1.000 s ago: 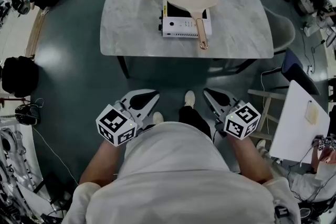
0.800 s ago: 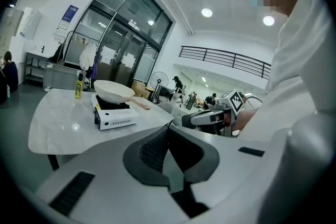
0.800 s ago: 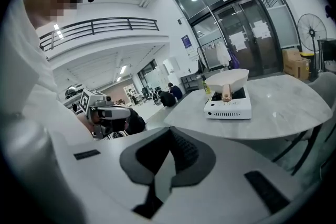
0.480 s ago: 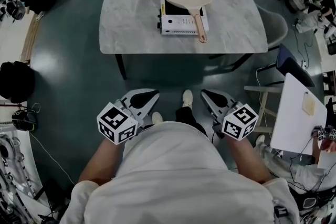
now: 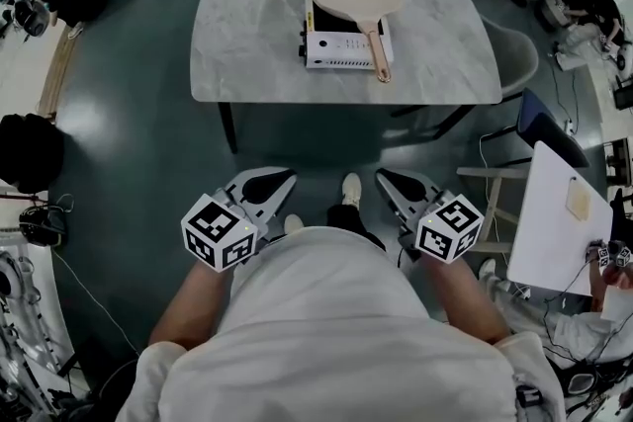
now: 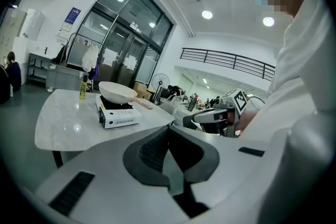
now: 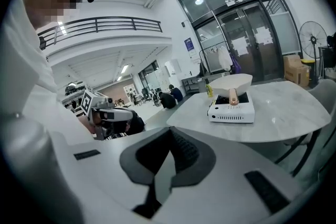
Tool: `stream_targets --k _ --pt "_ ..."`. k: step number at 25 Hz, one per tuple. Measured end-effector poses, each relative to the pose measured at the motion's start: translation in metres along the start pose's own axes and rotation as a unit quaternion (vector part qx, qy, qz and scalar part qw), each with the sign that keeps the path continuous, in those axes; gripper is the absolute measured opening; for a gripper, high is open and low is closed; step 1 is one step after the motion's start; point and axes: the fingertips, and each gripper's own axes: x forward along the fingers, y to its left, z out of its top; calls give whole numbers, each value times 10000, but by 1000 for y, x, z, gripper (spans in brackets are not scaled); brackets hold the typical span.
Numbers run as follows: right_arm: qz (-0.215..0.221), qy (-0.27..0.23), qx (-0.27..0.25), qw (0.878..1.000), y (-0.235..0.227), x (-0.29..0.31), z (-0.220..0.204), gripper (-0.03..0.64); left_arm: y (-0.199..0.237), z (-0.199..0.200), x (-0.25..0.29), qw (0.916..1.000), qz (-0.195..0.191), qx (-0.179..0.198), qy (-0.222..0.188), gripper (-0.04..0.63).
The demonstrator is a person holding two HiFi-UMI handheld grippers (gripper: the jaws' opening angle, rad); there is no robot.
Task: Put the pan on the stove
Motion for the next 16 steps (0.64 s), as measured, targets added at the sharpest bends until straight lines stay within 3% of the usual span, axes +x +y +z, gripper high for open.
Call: stream_targets --k 16 --pt "27 38 4 10000 7 3 -3 6 -2 -5 -7 10000 15 18 38 18"
